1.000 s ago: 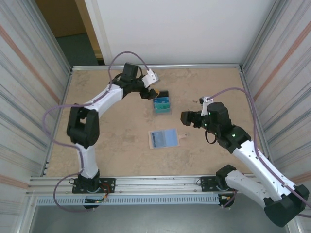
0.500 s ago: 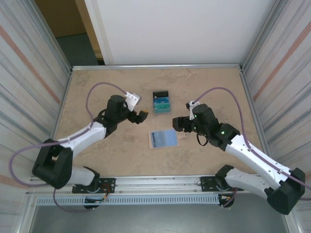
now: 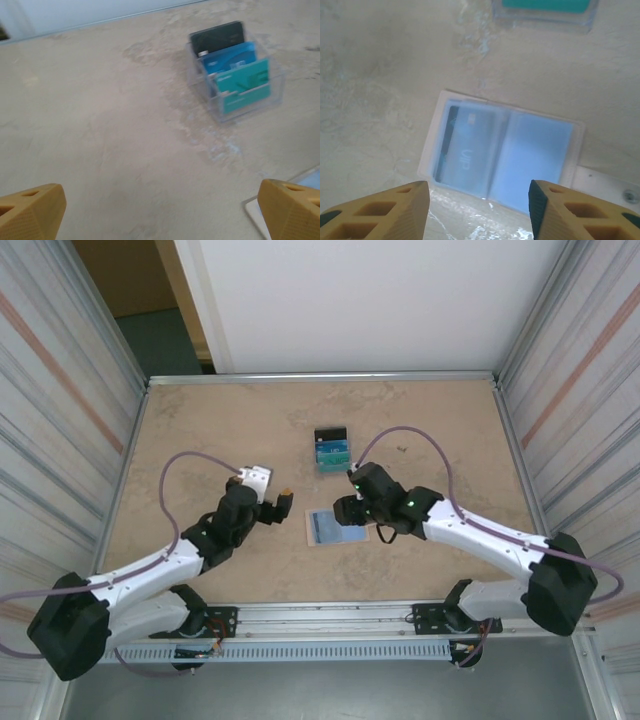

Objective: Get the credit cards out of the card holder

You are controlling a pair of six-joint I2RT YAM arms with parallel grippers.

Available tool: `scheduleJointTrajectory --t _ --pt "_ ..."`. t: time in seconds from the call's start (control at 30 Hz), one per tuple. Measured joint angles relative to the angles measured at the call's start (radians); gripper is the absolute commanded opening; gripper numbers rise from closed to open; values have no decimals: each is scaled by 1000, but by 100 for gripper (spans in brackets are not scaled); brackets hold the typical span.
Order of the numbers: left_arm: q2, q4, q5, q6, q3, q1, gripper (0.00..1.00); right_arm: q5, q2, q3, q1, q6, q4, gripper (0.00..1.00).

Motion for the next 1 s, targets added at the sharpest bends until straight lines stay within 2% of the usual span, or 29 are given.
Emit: scheduleJointTrajectory --t 0.17,0.5,1.0 --pt "-52 -5 -73 -100 -52 0 99 -3 135 70 50 12 -34 46" --pt "-59 -12 -140 -180 -79 0 99 3 349 201 83 12 -100 49" --pt "-60 -13 -170 -197 -98 3 99 12 526 316 113 11 -163 48"
